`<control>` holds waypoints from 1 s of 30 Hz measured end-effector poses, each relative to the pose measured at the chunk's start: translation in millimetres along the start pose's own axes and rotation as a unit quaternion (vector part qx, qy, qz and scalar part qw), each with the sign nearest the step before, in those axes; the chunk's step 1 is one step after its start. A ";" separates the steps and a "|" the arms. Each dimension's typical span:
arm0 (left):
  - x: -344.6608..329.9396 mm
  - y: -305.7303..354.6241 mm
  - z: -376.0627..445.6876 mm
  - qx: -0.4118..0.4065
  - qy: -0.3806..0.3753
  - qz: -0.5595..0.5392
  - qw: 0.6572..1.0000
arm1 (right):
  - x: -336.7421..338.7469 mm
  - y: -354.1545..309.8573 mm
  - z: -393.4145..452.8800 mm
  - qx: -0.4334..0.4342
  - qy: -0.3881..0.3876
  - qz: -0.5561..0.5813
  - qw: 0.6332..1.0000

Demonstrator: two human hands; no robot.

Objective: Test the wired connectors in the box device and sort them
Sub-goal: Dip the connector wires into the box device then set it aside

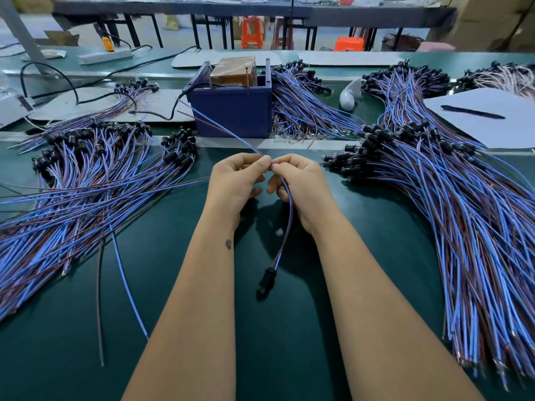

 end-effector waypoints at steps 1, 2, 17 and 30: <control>0.2 0.6 -0.2 -0.004 0.003 0.003 1.000 | 0.4 0.4 0.0 0.003 0.006 -0.010 1.000; 0.7 1.0 -0.4 -0.007 0.006 0.005 1.000 | 2.0 0.5 0.0 0.008 0.016 -0.026 0.999; 41.7 5.5 1.1 -0.040 0.144 0.042 0.988 | 27.0 -5.2 -3.2 0.029 0.117 0.013 0.993; 55.9 8.2 1.1 -0.050 0.194 0.072 0.977 | 30.3 -6.0 -2.2 0.038 0.126 0.076 0.988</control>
Point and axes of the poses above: each hand's wrist, its own z-axis towards the middle knuckle, its own x-axis out of the back of the hand, y = z × x, the point moved 10 cm from there along z, towards the middle knuckle, and after that the axes turned 2 degrees about x, right-handed, at the moved point
